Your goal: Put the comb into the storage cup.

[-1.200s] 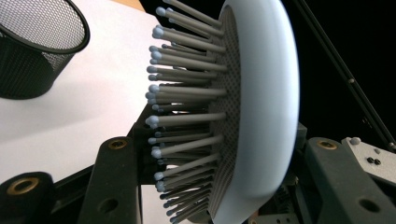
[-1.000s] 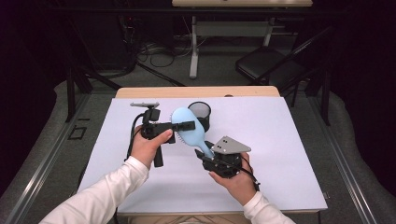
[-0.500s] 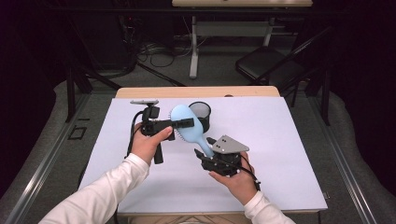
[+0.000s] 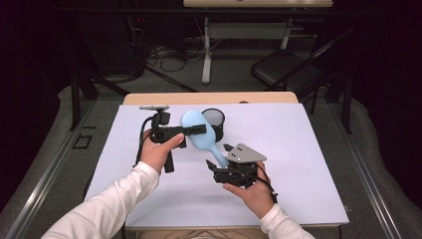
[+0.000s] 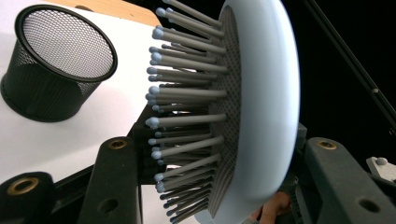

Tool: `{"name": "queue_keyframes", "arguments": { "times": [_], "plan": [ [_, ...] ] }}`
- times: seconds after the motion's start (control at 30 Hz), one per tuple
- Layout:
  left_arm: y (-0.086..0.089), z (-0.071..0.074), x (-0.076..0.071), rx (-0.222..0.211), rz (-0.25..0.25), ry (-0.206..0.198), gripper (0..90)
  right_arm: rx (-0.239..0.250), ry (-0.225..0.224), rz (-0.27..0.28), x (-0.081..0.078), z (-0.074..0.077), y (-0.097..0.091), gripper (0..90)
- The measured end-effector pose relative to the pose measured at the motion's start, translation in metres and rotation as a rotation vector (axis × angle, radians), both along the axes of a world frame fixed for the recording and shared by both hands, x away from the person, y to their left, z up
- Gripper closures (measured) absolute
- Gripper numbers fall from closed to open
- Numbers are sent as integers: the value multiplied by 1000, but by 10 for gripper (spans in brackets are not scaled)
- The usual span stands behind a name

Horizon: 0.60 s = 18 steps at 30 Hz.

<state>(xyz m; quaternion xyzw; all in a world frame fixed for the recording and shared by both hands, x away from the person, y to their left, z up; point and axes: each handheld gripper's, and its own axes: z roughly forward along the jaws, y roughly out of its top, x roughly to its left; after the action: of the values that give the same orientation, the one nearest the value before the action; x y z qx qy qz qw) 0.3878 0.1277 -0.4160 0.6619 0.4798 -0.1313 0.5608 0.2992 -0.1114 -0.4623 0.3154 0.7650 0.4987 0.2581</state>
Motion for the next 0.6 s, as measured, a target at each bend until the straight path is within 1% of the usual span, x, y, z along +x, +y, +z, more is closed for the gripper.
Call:
{"name": "queue_keyframes", "arguments": {
  "times": [0.1,0.23,0.3,0.37,0.47,0.6],
  "plan": [
    [1,0,2,-3,9,-1,504,3,-1,-1,0,0,0,229],
    [3,0,4,-5,18,1,503,1,-3,-5,0,0,0,213],
    [4,0,5,1,19,-4,504,-4,-13,-13,0,0,0,195],
    [5,0,5,-2,24,-3,503,-8,-24,-21,0,0,0,186],
    [6,1,7,1,32,-12,504,-10,-33,-32,-1,0,0,153],
    [7,3,8,10,39,-23,504,-10,-34,-35,-1,0,0,145]
  ]
}}
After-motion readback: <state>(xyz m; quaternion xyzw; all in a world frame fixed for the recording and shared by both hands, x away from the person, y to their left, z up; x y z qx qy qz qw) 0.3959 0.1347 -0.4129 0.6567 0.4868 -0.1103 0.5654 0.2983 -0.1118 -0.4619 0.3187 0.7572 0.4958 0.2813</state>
